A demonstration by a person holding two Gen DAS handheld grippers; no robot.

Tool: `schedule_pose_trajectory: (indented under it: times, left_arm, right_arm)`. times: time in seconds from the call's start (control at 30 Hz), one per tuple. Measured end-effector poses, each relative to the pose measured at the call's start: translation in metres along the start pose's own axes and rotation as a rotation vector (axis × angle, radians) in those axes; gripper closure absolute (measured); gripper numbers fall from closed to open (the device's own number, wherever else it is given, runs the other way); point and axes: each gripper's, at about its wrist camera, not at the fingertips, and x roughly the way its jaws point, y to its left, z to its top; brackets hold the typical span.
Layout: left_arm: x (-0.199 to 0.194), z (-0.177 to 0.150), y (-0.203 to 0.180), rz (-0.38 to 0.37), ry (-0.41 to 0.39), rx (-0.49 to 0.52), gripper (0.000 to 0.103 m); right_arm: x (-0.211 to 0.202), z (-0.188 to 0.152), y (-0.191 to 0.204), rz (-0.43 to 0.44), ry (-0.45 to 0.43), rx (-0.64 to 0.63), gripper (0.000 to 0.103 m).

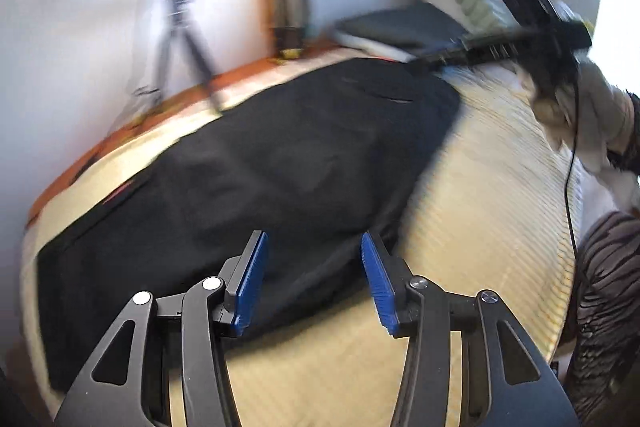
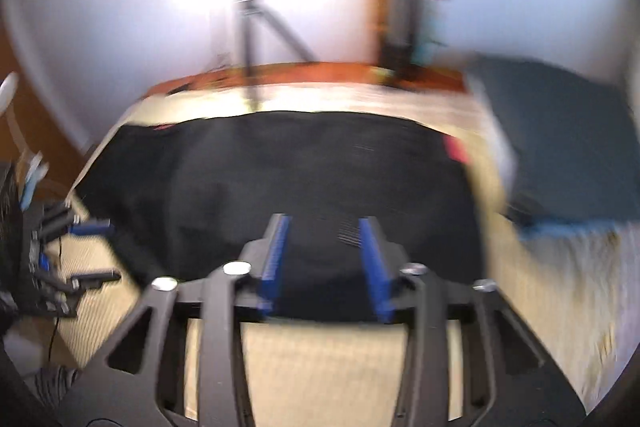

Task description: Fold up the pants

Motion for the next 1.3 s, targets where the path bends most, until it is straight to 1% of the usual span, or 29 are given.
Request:
schedule_pose_trajectory:
  times: [0.1,0.17,0.23,0.3,0.33,0.37,0.4,0.43,0.53,0.63,0.7,0.73,0.8,0.83,0.87,0.9,1.0,1.1,1.13,1.2,1.3]
  left_arm:
    - [-0.018,-0.018,0.028,0.046,0.015,-0.086,0.056]
    - [-0.031,-0.036,0.052,0.093,0.026,-0.167,0.056]
    - [-0.044,-0.056,0.080,0.115,0.038,-0.274,0.056]
    - [-0.055,-0.073,0.103,0.143,0.045,-0.358,0.055]
    - [-0.061,-0.083,0.115,0.156,0.048,-0.399,0.053]
    - [-0.065,-0.090,0.124,0.162,0.048,-0.435,0.048]
    - [-0.070,-0.099,0.136,0.173,0.045,-0.485,0.045]
    - [-0.076,-0.108,0.150,0.183,0.044,-0.550,0.045]
    - [-0.083,-0.129,0.186,0.181,0.043,-0.725,0.044]
    - [-0.089,-0.150,0.209,0.178,0.002,-0.878,0.044]
    - [-0.092,-0.164,0.223,0.172,-0.024,-0.966,0.041]
    - [-0.091,-0.173,0.234,0.171,-0.040,-1.033,0.041]
    - [-0.086,-0.179,0.247,0.146,-0.062,-1.124,0.041]
    - [-0.083,-0.188,0.255,0.124,-0.087,-1.195,0.041]
    - [-0.082,-0.189,0.258,0.113,-0.098,-1.227,0.041]
    - [-0.078,-0.195,0.264,0.086,-0.128,-1.281,0.041]
    - [-0.073,-0.203,0.270,0.059,-0.163,-1.356,0.041]
    - [-0.064,-0.207,0.272,0.054,-0.174,-1.395,0.041]
    - [-0.060,-0.207,0.273,0.046,-0.174,-1.403,0.041]
    - [-0.060,-0.207,0.273,0.056,-0.190,-1.400,0.041]
    - [-0.056,-0.199,0.279,0.066,-0.185,-1.391,0.041]
  right_arm:
    - [0.025,0.007,0.043,0.057,0.033,-0.116,0.059]
    - [0.044,0.009,0.071,0.093,0.063,-0.192,0.059]
    - [0.060,0.009,0.092,0.106,0.087,-0.239,0.059]
    - [0.079,0.009,0.108,0.121,0.115,-0.270,0.059]
    - [0.086,0.008,0.113,0.116,0.123,-0.282,0.059]
    - [0.093,0.006,0.119,0.103,0.131,-0.297,0.059]
    - [0.098,0.003,0.123,0.094,0.143,-0.315,0.059]
    - [0.102,0.002,0.125,0.080,0.151,-0.326,0.059]
    - [0.114,0.000,0.125,0.044,0.180,-0.317,0.059]
    - [0.124,-0.001,0.119,0.038,0.212,-0.268,0.059]
    - [0.128,-0.003,0.116,0.036,0.216,-0.251,0.059]
    - [0.128,-0.004,0.114,0.038,0.214,-0.243,0.059]
    - [0.126,-0.003,0.112,0.037,0.214,-0.222,0.059]
    - [0.124,-0.002,0.112,0.040,0.212,-0.210,0.059]
    - [0.119,-0.001,0.112,0.053,0.205,-0.196,0.059]
    - [0.115,-0.001,0.112,0.058,0.197,-0.191,0.059]
    - [0.100,0.001,0.115,0.069,0.165,-0.176,0.059]
    - [0.089,0.003,0.115,0.080,0.140,-0.163,0.059]
    - [0.086,0.004,0.115,0.083,0.135,-0.158,0.059]
    - [0.080,0.005,0.115,0.095,0.124,-0.151,0.058]
    - [0.074,0.007,0.116,0.119,0.116,-0.139,0.058]
